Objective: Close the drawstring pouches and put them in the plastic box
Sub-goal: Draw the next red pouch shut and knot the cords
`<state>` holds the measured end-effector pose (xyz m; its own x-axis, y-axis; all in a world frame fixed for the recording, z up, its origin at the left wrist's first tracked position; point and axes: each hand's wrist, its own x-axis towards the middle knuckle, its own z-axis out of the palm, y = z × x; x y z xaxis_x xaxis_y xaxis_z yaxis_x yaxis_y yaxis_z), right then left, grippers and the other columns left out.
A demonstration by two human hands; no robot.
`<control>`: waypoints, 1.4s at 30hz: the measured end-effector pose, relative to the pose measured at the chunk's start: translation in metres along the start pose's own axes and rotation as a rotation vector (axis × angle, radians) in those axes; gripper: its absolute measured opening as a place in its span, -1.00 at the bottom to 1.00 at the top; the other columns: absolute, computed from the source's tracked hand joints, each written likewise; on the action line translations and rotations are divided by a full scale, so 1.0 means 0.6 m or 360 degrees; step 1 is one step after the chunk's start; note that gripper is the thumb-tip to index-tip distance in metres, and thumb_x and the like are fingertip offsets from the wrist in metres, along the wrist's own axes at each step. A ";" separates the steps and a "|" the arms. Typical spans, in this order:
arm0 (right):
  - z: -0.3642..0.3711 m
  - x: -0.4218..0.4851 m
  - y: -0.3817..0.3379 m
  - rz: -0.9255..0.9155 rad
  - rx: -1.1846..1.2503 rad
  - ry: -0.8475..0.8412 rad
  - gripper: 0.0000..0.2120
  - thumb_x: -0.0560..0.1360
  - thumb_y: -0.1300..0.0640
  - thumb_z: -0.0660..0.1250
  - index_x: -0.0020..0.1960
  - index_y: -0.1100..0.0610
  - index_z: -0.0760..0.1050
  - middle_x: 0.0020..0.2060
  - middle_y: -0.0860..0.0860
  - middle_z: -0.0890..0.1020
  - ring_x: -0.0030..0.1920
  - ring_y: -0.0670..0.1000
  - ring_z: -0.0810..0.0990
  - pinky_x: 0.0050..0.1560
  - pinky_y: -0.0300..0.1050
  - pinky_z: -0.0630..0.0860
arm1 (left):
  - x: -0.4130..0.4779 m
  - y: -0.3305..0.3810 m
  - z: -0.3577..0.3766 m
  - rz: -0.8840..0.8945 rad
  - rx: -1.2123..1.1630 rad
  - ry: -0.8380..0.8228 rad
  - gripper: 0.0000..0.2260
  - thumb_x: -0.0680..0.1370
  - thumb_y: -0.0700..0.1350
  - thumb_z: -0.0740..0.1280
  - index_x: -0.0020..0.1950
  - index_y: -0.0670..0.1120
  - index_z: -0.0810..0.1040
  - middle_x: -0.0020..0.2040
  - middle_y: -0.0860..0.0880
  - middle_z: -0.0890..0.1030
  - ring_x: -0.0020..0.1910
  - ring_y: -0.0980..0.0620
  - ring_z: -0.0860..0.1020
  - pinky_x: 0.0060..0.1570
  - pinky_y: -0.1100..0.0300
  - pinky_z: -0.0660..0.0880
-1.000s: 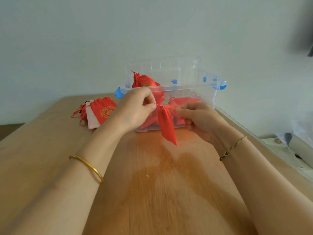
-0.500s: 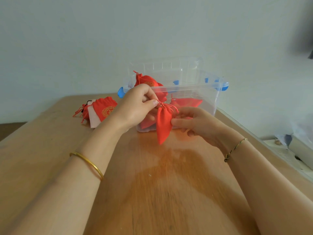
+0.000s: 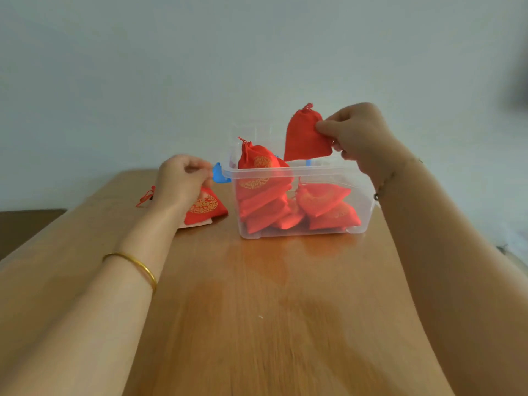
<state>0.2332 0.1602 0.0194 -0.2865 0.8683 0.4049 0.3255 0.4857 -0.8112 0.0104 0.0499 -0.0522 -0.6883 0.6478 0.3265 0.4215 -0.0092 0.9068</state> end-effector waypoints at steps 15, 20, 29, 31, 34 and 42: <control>0.018 -0.013 0.033 -0.0153 -0.0512 0.0144 -0.82 0.40 0.27 0.23 -0.14 0.32 0.58 -0.19 0.22 0.66 -0.28 0.14 0.52 -0.19 -0.03 0.50 | 0.056 -0.154 0.043 0.0117 0.1346 -0.0120 -0.94 0.48 -0.21 0.33 -0.17 -0.16 0.58 -0.12 -0.10 0.57 -0.09 -0.13 0.55 -0.14 0.11 0.41; 0.032 -0.068 0.021 -0.0364 -0.0225 0.0349 -0.85 0.45 0.25 0.22 -0.13 0.29 0.54 -0.19 0.12 0.63 -0.22 0.16 0.59 -0.17 -0.03 0.51 | 0.059 -0.153 0.039 0.0270 0.1226 0.0121 -0.86 0.50 -0.21 0.22 -0.22 -0.13 0.54 -0.19 -0.09 0.60 -0.11 -0.15 0.55 -0.18 0.05 0.43; 0.113 -0.146 0.062 -0.0027 -0.0054 -0.0614 -0.79 0.53 0.12 0.21 -0.12 0.26 0.48 -0.25 0.22 0.65 -0.32 0.20 0.64 -0.43 -0.10 0.53 | -0.001 -0.030 -0.023 0.0101 0.1024 -0.0848 -0.97 0.28 -0.05 0.40 -0.36 0.02 0.60 -0.23 0.01 0.62 -0.21 0.03 0.58 -0.16 0.16 0.51; 0.134 -0.157 0.074 0.0067 -0.0099 -0.0745 -0.80 0.55 0.07 0.19 -0.07 0.21 0.46 -0.21 0.21 0.64 -0.27 0.25 0.64 -0.35 -0.03 0.56 | -0.046 -0.001 -0.019 -0.0006 0.1102 -0.1347 -0.94 0.42 -0.13 0.43 -0.26 -0.01 0.61 -0.27 0.04 0.60 -0.29 0.12 0.54 -0.28 0.28 0.44; 0.159 -0.180 0.083 0.0004 -0.0285 -0.0863 -0.77 0.52 -0.02 0.25 0.02 0.14 0.45 -0.30 0.07 0.58 -0.40 0.10 0.55 -0.43 -0.11 0.50 | -0.096 0.010 -0.015 -0.0197 0.0944 -0.1630 -0.95 0.47 -0.16 0.39 -0.11 -0.13 0.60 -0.26 0.01 0.64 -0.29 0.15 0.59 -0.34 0.33 0.49; 0.172 -0.202 0.102 -0.0401 -0.0688 -0.0973 -0.78 0.38 0.11 0.42 -0.03 0.20 0.53 -0.16 0.05 0.58 -0.09 0.08 0.54 -0.11 -0.06 0.44 | -0.092 -0.058 -0.022 -0.0106 0.1819 -0.0721 -0.56 0.47 0.06 0.35 -0.09 -0.36 0.54 -0.11 -0.36 0.53 -0.05 -0.29 0.54 -0.16 -0.01 0.46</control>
<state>0.1951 0.0742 -0.1225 -0.8017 0.5787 0.1494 0.4706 0.7653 -0.4391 0.0258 0.0044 -0.0980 -0.5574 0.8293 -0.0398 0.8247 0.5585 0.0894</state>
